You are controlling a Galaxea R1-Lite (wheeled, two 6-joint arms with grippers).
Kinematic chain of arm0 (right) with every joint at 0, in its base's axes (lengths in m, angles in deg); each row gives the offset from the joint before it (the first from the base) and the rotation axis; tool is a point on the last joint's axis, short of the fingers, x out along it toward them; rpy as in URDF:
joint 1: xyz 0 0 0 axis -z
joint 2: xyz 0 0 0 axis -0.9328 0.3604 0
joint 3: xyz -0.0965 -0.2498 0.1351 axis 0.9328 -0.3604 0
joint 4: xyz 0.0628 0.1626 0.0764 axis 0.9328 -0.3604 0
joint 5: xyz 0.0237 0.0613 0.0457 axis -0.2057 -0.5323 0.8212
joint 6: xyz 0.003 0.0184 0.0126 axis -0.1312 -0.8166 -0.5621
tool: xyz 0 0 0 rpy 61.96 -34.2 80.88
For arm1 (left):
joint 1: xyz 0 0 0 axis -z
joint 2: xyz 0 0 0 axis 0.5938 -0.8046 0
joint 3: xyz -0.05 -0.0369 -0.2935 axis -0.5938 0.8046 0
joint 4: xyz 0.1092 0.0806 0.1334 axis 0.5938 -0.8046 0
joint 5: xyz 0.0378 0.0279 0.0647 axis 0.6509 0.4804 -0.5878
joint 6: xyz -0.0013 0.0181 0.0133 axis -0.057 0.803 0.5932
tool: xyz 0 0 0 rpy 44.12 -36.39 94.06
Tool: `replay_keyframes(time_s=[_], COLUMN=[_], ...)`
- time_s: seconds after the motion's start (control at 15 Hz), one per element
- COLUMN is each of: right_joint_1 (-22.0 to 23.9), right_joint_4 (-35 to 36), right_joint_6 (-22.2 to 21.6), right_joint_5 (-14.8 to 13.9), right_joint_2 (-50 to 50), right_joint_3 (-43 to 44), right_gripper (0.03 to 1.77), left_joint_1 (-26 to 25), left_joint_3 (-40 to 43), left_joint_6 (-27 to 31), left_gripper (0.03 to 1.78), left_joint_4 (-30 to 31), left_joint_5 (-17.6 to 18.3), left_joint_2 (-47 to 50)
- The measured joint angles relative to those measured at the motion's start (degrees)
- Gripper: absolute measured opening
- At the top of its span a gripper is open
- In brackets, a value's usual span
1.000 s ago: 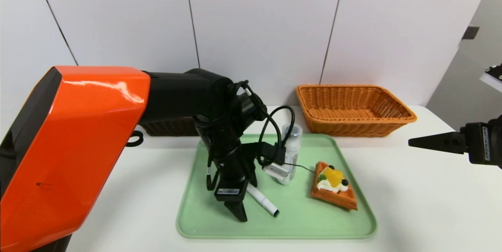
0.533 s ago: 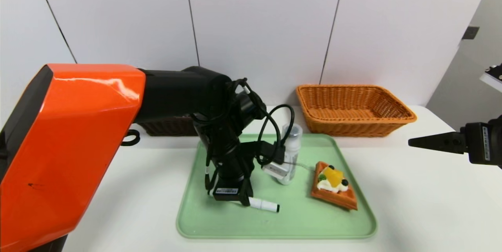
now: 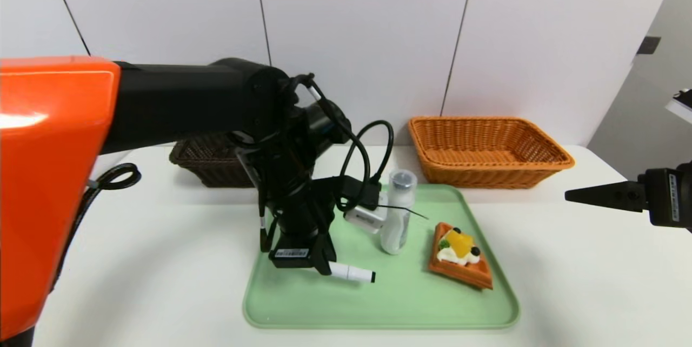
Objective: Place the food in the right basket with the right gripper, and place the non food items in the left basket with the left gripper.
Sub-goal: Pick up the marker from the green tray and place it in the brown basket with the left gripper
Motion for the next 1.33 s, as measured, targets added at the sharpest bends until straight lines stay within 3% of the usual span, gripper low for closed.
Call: replay_keyframes(time_s=[0.33,0.53,0.67,0.87,1.0,1.13,1.33], right_joint_1=[0.0,0.0,0.0,0.0,0.0,0.0,0.0], right_joint_4=[0.0,0.0,0.0,0.0,-0.1,0.0,0.0], right_joint_6=[0.0,0.1,0.1,0.0,0.1,0.1,0.1], right_joint_5=[0.0,0.0,-0.1,-0.1,0.0,0.0,0.0], right_joint_2=[-0.7,-0.8,-0.9,-0.9,-0.9,-0.8,-0.7], right_joint_3=[0.0,-0.1,-0.4,-1.0,-1.5,-1.6,-1.6], right_gripper=[1.70,1.70,1.70,1.70,1.70,1.70,1.70], left_joint_1=[-4.5,-9.4,-13.0,-18.6,-21.4,-22.7,-23.6], left_joint_3=[-0.3,-1.9,-2.5,-2.7,-2.7,-2.7,-2.7], left_joint_6=[-0.5,-3.7,-6.3,-7.7,-8.6,-11.1,-11.8], left_gripper=[0.18,0.18,0.18,0.18,0.18,0.18,0.18], left_joint_4=[-0.5,1.9,7.7,17.6,24.0,29.6,33.1], left_joint_5=[-0.8,-0.9,-1.1,-7.0,-9.0,-9.7,-13.0], left_joint_2=[9.0,13.0,14.1,13.6,12.3,10.3,6.9])
